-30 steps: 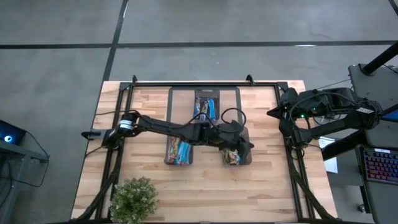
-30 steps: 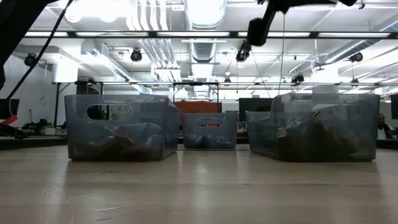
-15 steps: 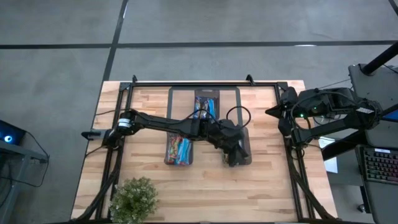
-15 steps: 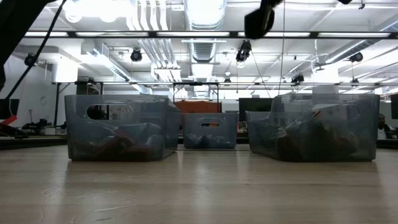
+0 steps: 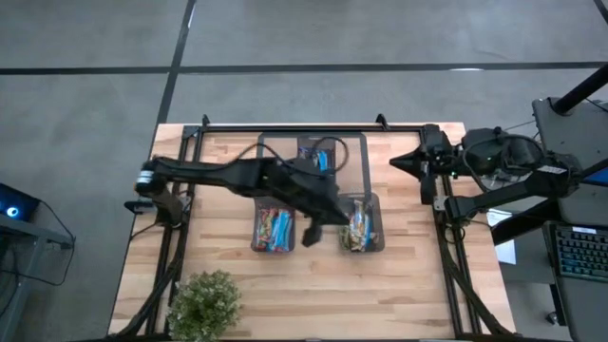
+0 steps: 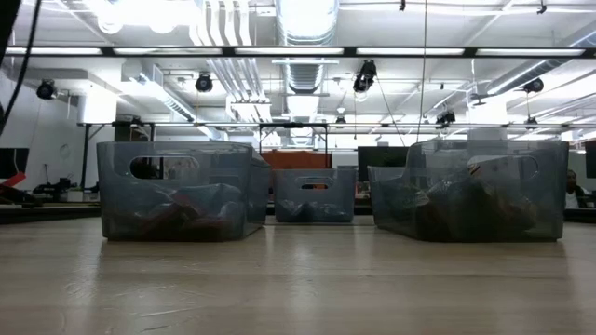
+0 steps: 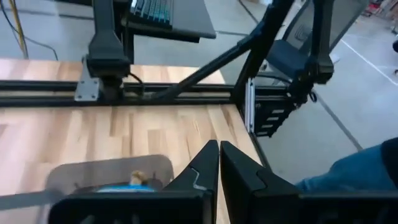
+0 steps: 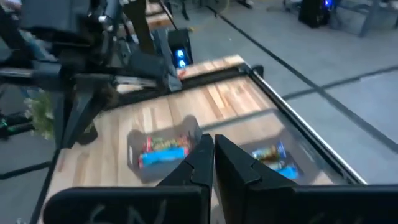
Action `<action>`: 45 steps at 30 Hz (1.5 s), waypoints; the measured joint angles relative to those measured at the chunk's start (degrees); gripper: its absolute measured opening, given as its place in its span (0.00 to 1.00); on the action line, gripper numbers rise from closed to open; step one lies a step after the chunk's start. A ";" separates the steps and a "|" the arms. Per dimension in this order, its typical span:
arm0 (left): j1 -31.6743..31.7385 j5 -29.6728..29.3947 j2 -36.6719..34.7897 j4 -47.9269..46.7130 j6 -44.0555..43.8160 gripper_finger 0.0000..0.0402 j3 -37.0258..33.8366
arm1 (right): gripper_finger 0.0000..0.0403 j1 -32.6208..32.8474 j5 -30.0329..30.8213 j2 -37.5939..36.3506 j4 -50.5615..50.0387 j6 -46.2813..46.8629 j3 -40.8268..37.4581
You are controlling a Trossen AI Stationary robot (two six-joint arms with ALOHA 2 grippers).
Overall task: Pick and place Granola Bars by type
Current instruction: Return to Home Position
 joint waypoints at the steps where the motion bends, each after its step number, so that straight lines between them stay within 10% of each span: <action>1: 0.02 -0.04 -1.95 0.30 0.80 0.00 -2.06 | 0.02 0.00 -0.48 -0.01 1.06 -0.20 -0.44; 22: 0.33 1.20 -44.89 35.15 -1.34 0.00 -55.48 | 0.02 -0.02 -21.49 0.78 29.53 -0.36 -16.67; 37: 11.75 -4.28 -48.32 28.52 -0.91 0.00 -62.28 | 0.02 -6.17 -21.87 -1.94 28.64 -1.76 -20.28; 45: 12.85 -19.89 -51.39 25.67 -7.79 0.00 -62.27 | 0.02 -13.18 -18.93 -4.85 27.66 -1.90 -24.41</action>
